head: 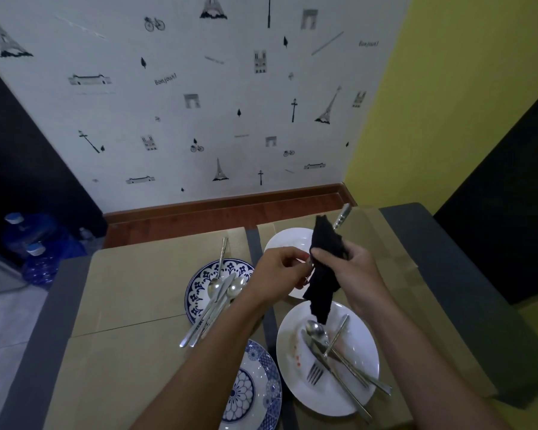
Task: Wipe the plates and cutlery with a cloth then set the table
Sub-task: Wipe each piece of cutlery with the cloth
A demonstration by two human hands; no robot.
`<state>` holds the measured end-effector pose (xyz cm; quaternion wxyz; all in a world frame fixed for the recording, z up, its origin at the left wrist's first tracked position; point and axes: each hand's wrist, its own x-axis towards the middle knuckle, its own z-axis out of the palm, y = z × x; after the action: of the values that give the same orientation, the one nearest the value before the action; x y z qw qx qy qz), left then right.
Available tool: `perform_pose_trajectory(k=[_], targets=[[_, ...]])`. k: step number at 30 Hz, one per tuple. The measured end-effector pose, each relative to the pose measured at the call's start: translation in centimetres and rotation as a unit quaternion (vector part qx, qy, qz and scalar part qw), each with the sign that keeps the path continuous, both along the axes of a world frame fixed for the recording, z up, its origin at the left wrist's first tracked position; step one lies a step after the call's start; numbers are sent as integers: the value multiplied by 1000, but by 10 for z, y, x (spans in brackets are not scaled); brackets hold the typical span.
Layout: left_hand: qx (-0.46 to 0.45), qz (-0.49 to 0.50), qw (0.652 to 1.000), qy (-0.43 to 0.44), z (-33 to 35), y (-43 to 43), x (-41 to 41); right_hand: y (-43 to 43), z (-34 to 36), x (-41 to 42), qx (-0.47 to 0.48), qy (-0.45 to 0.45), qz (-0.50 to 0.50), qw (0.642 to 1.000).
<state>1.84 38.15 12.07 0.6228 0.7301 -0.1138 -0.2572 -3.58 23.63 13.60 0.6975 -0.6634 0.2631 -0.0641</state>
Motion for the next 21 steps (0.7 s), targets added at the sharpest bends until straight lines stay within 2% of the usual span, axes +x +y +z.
perform_pose_trajectory(k=[5, 10, 15, 18, 21], targets=[[17, 2, 1000, -6, -6, 4, 3, 6, -4, -5, -11, 15, 0, 1000], [56, -41, 997, -17, -17, 14, 3, 0, -1, 1, -6, -9, -114, 993], [62, -43, 997, -27, -30, 28, 4, -4, -6, 3, -4, -18, -170, 985], [91, -19, 995, -26, -48, 42, 10, -11, -8, 4, -13, -28, -202, 979], [113, 50, 992, -24, -66, 56, 16, -17, -10, 5, -13, -17, -175, 984]])
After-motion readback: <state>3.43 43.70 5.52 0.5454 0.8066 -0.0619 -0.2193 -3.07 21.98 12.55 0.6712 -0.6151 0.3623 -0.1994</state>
